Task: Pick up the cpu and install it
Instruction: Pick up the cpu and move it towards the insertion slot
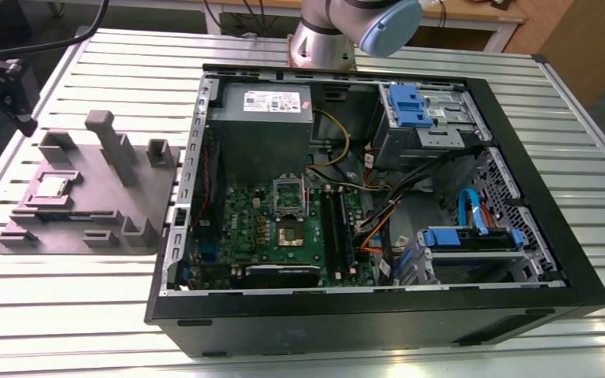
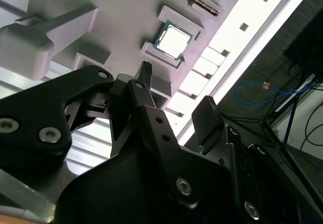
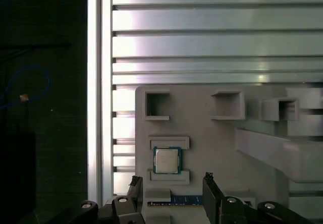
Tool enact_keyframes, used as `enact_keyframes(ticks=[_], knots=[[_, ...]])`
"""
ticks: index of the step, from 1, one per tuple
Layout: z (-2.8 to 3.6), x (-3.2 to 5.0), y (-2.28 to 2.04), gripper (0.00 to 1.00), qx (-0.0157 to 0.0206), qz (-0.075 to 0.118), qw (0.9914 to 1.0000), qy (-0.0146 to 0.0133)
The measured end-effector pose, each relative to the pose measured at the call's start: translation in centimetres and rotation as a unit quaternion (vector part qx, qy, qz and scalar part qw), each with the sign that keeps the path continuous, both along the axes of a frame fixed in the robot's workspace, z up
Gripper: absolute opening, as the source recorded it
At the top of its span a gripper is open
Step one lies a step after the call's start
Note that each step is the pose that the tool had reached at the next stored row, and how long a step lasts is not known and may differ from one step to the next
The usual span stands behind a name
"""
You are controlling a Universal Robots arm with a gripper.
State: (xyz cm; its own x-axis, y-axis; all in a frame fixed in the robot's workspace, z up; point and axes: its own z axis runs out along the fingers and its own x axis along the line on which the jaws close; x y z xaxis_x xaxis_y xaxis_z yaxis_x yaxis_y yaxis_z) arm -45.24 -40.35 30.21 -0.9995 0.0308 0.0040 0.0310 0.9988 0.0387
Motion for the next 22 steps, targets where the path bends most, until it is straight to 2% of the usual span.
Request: enact_keyframes(ticks=[4, 12, 22], knots=[[-0.29, -0.01, -0.01, 0.59, 0.0, 0.0, 1.0, 0.0], [-1.3, 0.0, -0.1, 0.59, 0.0, 0.0, 1.0, 0.0007], [-1.73, 0.0, -0.13, 0.59, 0.0, 0.0, 1.0, 0.0008]])
